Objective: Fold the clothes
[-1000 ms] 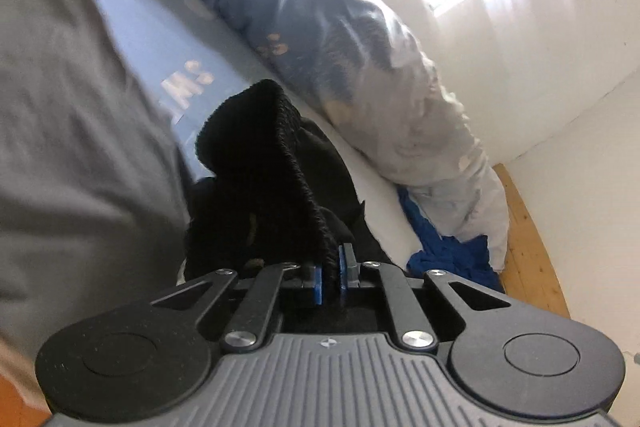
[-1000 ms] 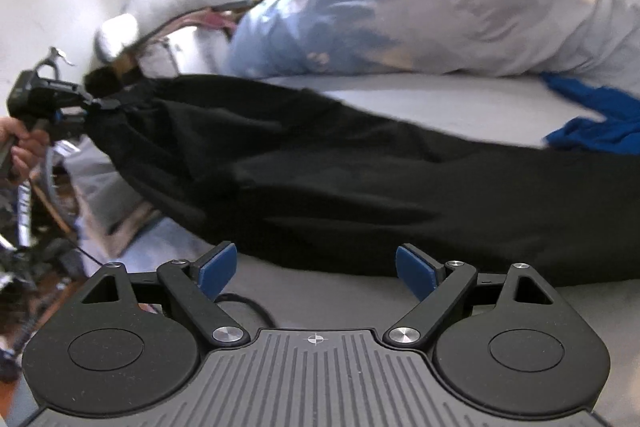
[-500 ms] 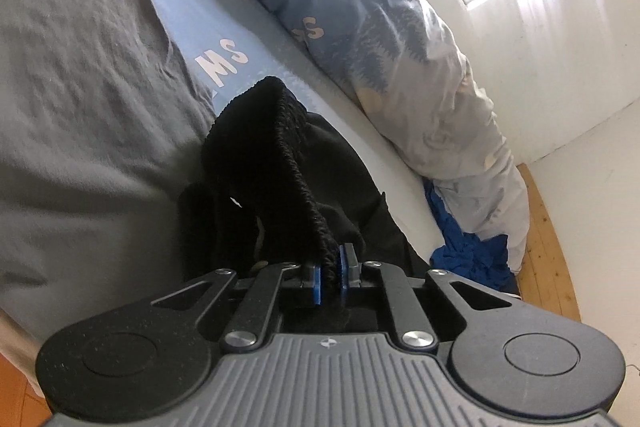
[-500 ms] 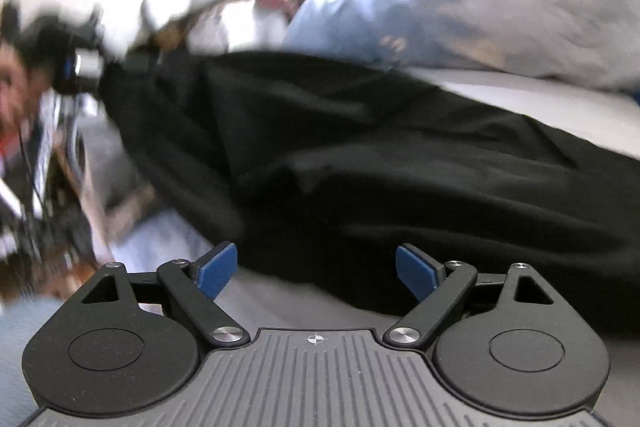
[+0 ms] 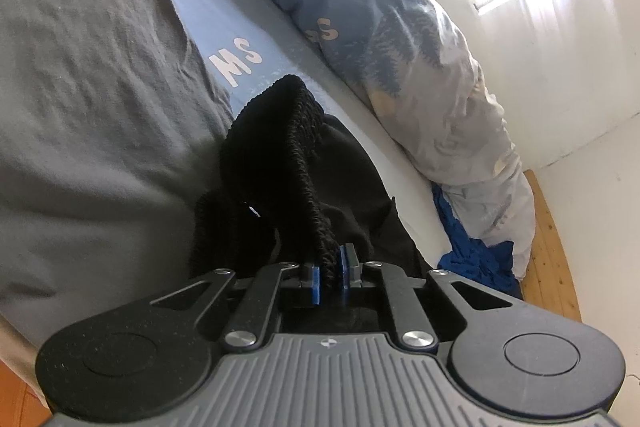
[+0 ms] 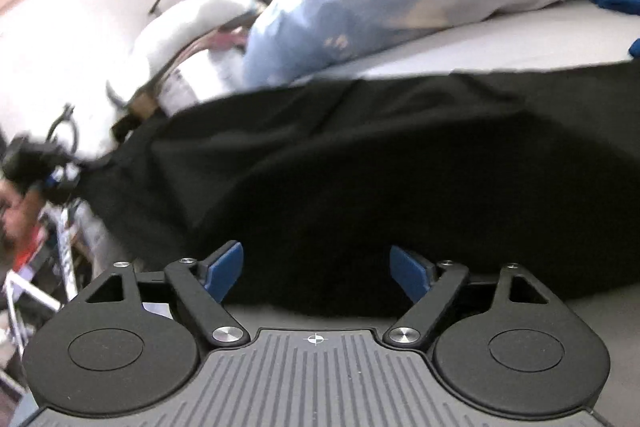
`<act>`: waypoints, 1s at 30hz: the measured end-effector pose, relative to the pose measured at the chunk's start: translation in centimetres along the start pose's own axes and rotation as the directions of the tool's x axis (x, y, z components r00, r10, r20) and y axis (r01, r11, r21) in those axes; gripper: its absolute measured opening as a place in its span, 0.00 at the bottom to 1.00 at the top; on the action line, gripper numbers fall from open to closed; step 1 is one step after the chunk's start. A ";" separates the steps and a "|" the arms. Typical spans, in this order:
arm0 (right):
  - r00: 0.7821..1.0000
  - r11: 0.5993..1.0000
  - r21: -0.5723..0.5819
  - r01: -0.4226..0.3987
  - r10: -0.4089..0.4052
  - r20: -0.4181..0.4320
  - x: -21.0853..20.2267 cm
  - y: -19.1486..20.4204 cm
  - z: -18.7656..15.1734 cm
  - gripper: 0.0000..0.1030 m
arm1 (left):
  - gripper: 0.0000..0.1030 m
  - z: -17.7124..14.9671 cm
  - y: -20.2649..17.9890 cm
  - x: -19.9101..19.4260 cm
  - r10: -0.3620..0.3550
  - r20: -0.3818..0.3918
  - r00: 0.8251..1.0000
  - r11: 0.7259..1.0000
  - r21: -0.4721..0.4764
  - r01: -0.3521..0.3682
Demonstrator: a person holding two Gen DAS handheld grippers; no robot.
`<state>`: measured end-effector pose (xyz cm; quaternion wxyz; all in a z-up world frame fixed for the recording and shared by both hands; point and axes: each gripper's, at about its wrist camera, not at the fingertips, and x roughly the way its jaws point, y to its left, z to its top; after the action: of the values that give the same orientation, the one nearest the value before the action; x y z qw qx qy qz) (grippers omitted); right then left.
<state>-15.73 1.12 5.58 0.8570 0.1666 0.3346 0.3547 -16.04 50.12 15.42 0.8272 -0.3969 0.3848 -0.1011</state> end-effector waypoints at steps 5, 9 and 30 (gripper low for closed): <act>1.000 0.999 -0.047 0.015 -0.014 0.020 1.4 1.3 -0.2 0.81 | 0.13 0.0 0.1 0.0 -0.007 -0.004 1.000 1.000 0.010 0.007; 1.000 0.998 -0.062 0.008 -0.007 0.025 4.4 1.7 1.0 0.81 | 0.13 0.0 0.5 0.1 -0.011 -0.004 1.000 1.000 0.015 0.012; 0.977 0.993 -0.075 -0.091 0.074 -0.199 -7.5 3.0 0.3 0.06 | 0.13 -10.7 6.8 -2.7 -0.137 -0.147 0.980 0.986 0.080 0.150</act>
<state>-20.94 -2.15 10.78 0.8107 0.1087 0.3950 0.4183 -26.49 49.71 7.79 0.8056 -0.3776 0.4077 -0.2056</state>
